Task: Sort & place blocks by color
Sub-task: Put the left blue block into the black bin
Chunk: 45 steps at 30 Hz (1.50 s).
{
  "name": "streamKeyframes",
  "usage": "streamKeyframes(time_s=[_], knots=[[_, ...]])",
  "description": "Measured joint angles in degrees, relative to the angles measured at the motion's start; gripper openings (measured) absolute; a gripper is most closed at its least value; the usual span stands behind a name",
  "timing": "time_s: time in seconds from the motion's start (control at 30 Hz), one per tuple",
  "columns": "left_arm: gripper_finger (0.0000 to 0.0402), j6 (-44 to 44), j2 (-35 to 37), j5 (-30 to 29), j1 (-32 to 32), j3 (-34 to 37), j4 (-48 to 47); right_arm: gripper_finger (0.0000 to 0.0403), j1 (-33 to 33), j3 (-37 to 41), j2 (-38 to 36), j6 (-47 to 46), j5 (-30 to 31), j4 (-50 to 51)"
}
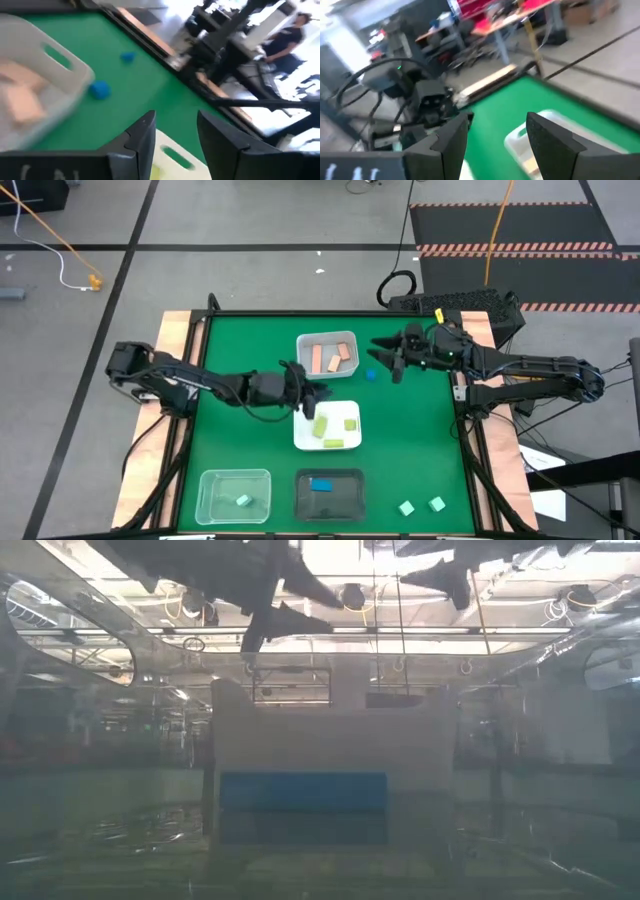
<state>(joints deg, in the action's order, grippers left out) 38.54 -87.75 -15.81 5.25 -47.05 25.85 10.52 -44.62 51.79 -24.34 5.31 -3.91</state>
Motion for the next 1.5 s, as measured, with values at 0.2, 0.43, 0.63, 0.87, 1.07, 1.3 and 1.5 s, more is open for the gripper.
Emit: streamKeyframes(time_s=[0.2, 0.43, 0.63, 0.87, 1.07, 1.3, 1.5], knots=[[0.0136, -9.74, 4.24, 0.63, -5.48, -0.04, -2.19, 0.0192, 0.02, 0.00, -0.02, -0.40, 6.58, -5.24], [0.0136, -19.84, 7.86, 1.04, -11.21, -0.01, -4.51, 0.0192, 0.02, 0.00, -0.01, 1.13, 9.83, -13.31], [0.0136, -23.63, 8.74, 4.66, -15.90, 0.01, -5.68, 0.0192, 0.28, 0.00, 0.64, 1.89, 12.66, -17.64], [0.0136, -26.06, 8.86, 8.71, -20.68, -0.01, -6.99, 0.0192, 0.30, 0.00, 2.10, -2.42, 12.61, -18.25], [0.0136, -26.09, 8.86, 12.37, -23.74, -0.01, -8.04, 0.0192, 0.37, 0.00, 4.92, -7.82, 21.24, -8.21], [0.0136, -23.92, 8.86, 13.44, -26.31, -0.01, -8.11, 0.0192, 2.13, 0.00, 8.93, -20.60, 20.91, 11.40], [0.0136, -21.72, 8.86, 13.44, -27.14, -0.01, -8.11, 0.0192, 3.68, 0.00, 13.15, -26.98, 12.15, 25.43]])
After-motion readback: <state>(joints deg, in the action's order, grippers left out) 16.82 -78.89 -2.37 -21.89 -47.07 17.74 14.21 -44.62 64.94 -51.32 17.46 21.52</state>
